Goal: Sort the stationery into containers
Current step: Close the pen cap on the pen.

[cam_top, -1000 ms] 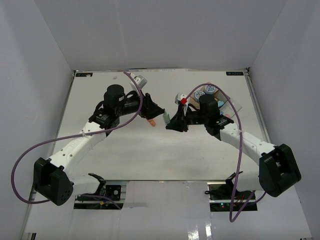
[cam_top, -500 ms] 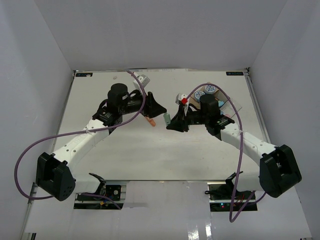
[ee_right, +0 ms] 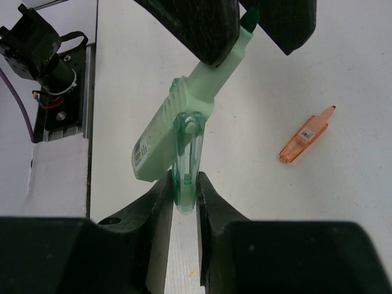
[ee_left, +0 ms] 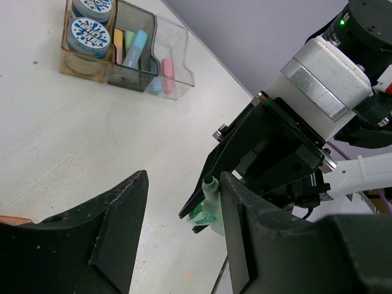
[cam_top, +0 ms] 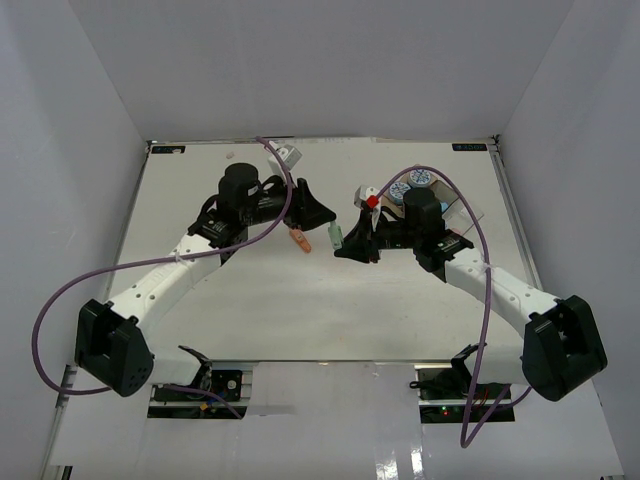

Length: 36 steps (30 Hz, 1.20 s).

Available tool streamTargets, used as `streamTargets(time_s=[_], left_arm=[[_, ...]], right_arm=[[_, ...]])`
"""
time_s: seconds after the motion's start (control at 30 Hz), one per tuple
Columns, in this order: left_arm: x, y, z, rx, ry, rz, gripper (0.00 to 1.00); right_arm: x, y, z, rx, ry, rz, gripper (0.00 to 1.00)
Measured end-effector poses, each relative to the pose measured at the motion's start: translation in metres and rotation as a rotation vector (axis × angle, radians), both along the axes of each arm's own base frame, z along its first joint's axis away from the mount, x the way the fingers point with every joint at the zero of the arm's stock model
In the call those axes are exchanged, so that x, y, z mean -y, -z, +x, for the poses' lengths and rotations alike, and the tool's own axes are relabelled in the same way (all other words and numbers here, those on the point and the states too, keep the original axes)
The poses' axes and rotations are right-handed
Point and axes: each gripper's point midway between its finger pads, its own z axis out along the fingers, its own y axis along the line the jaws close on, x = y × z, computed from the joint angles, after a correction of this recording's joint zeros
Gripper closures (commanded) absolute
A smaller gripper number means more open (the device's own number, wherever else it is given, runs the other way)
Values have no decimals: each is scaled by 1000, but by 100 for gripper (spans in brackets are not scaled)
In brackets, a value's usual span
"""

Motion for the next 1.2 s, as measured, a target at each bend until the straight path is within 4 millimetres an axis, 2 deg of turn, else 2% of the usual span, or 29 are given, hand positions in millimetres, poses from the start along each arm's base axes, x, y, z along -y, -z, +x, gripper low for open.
streamTargets(time_s=[0.73,0.93,1.03,1.2], left_arm=[[6,12,2,-59,23,14,43],[8,10,0,-59,41,1,44],[9,7,0,-55,43,-8,43],[7,4,5,-45,7,-11,34]], right_arm=[[1,1,-1,6,-7,-2,92],[0,-2,-3,10,-24,8,92],[-1,-3,-2,15,-25,12,92],[-2,-5,0,15,-14,20,92]])
